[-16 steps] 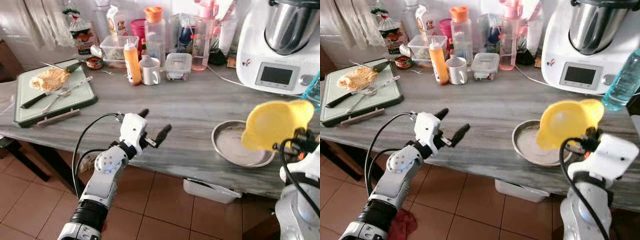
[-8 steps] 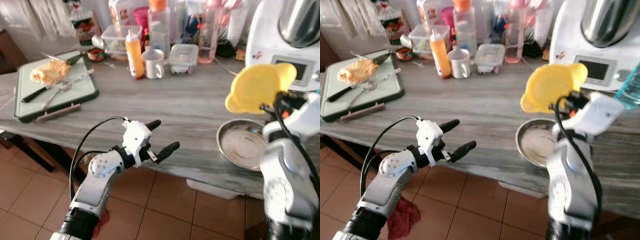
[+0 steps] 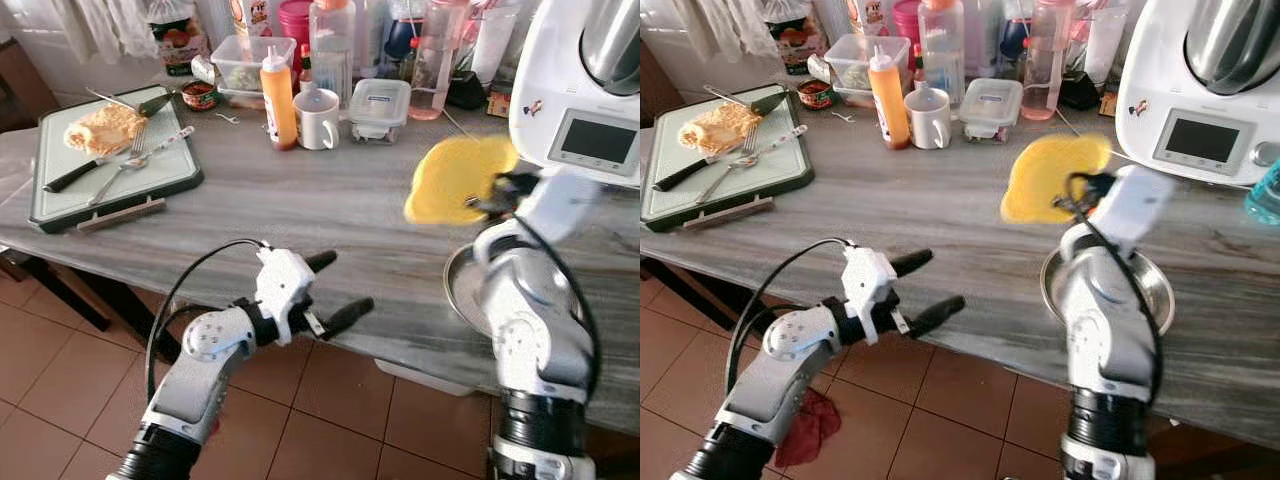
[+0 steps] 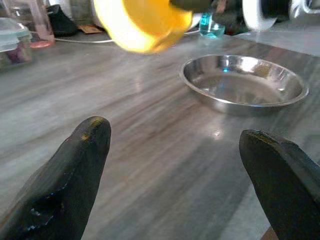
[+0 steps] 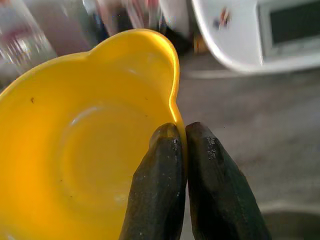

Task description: Setting the table

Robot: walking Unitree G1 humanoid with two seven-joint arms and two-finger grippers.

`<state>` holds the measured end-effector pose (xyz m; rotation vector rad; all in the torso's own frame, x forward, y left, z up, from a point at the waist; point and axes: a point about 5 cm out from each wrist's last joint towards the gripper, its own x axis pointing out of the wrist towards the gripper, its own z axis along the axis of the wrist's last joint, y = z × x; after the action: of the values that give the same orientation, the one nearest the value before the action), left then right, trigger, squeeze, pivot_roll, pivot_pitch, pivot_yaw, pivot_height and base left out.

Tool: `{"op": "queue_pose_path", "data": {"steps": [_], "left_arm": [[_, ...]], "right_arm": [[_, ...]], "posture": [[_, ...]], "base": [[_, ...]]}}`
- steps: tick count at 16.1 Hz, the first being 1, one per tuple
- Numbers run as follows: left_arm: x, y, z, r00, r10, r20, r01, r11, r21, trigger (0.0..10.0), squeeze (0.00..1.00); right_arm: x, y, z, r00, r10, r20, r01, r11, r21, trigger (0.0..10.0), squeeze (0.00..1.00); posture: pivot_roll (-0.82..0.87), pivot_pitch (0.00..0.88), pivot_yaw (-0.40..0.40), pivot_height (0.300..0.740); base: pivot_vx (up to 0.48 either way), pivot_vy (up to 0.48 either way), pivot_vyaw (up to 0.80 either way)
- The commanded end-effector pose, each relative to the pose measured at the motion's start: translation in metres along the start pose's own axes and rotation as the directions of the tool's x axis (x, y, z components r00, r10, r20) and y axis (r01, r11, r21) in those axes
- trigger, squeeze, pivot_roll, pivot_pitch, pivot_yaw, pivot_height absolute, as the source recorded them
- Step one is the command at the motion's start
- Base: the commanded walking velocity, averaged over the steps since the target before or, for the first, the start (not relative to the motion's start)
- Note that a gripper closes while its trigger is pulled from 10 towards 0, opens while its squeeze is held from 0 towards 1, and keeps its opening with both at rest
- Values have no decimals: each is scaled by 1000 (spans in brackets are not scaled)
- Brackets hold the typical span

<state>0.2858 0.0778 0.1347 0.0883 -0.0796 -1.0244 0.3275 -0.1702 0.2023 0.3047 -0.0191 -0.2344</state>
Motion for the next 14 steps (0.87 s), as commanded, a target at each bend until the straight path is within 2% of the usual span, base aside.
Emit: {"op": "queue_pose_path", "data": {"steps": [1,6,8,12,14], "left_arm": [[1,-2,2,1000,-16,1,16,1000,5,10000,0],[4,-7,2,999,-40,-1,40,999,-3,10000,0],[5,-10,1,999,-50,-6,50,999,-2,10000,0],[6,-11,-1,998,-59,-13,59,998,-6,10000,0],[6,-13,-2,998,-64,-15,64,998,-8,10000,0]], "right_arm": [[1,3,-2,999,-25,-49,26,999,19,10000,0],[0,8,-6,995,-24,-96,25,1000,9,10000,0],[-1,5,-13,980,-87,-180,89,996,0,10000,0],[-1,3,-15,969,-116,-219,118,993,-3,10000,0],[0,3,-14,967,-110,-229,119,993,24,10000,0]], "posture": [[-12,138,31,740],[-23,138,31,740],[-25,138,32,740],[-28,138,33,740],[-30,137,34,740]], "base": [[0,0,0],[0,0,0],[0,0,0],[0,0,0],[0,0,0]]}}
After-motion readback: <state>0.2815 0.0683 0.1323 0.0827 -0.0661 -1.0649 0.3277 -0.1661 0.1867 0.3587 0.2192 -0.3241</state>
